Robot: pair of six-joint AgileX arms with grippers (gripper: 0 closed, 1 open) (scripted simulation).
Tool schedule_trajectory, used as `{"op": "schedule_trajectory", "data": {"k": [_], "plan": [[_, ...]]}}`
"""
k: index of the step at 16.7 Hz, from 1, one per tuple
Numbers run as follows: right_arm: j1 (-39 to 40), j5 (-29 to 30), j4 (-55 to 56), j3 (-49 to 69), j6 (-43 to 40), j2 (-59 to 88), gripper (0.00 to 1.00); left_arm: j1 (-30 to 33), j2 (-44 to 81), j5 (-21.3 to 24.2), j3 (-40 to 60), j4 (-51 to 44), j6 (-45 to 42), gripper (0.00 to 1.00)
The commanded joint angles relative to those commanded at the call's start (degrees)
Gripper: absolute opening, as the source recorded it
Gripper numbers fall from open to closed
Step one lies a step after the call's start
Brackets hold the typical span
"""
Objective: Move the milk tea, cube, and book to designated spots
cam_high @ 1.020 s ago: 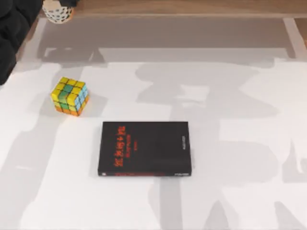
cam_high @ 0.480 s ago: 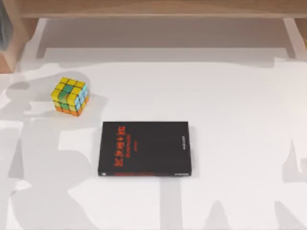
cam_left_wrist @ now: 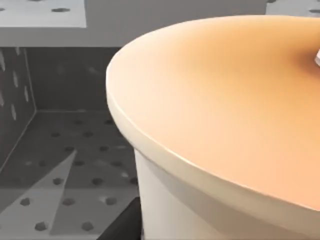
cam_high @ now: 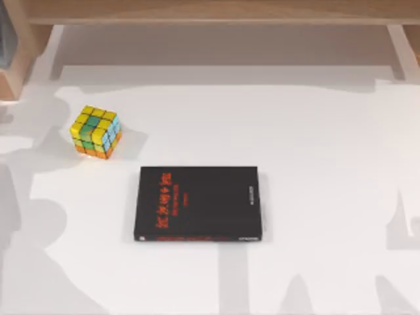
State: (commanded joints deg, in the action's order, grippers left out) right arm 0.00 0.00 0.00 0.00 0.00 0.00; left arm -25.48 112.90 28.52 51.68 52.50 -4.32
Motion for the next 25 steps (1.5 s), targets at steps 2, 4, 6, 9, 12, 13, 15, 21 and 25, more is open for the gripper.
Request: {"op": "schedule_trajectory", "data": {"k": [2,4,6,9,12,13,15,21,25], "plan": [[0.00,0.00,0.00,0.00,0.00,0.00,1.00,0.08,-0.22,-0.12,-0.21,-0.11,-0.18,0.00],[0.00,0.00,0.00,0.00,0.00,0.00,1.00,-1.99,-0.72,0.05,0.19,0.62,-1.99,0.00],[0.00,0.00,0.00,0.00,0.00,0.00,1.00,-5.72,-0.74,0.09,0.60,1.54,-4.30,0.00],[0.00,0.00,0.00,0.00,0.00,0.00,1.00,-7.88,1.32,-0.01,0.68,4.01,-5.53,0.00],[0.00,0.00,0.00,0.00,0.00,0.00,1.00,-4.99,4.09,-0.09,-0.08,6.26,-3.15,0.00],[0.00,0.00,0.00,0.00,0.00,0.00,1.00,-3.14,4.71,-0.03,-0.40,6.61,-2.06,0.00],[0.00,0.00,0.00,0.00,0.00,0.00,1.00,-0.46,5.39,0.04,-1.05,6.79,-0.32,0.00],[0.00,0.00,0.00,0.00,0.00,0.00,1.00,0.00,5.59,0.08,-1.18,6.78,0.03,0.08],[0.00,0.00,0.00,0.00,0.00,0.00,1.00,0.00,5.59,0.08,-1.18,6.78,0.03,0.38]]}}
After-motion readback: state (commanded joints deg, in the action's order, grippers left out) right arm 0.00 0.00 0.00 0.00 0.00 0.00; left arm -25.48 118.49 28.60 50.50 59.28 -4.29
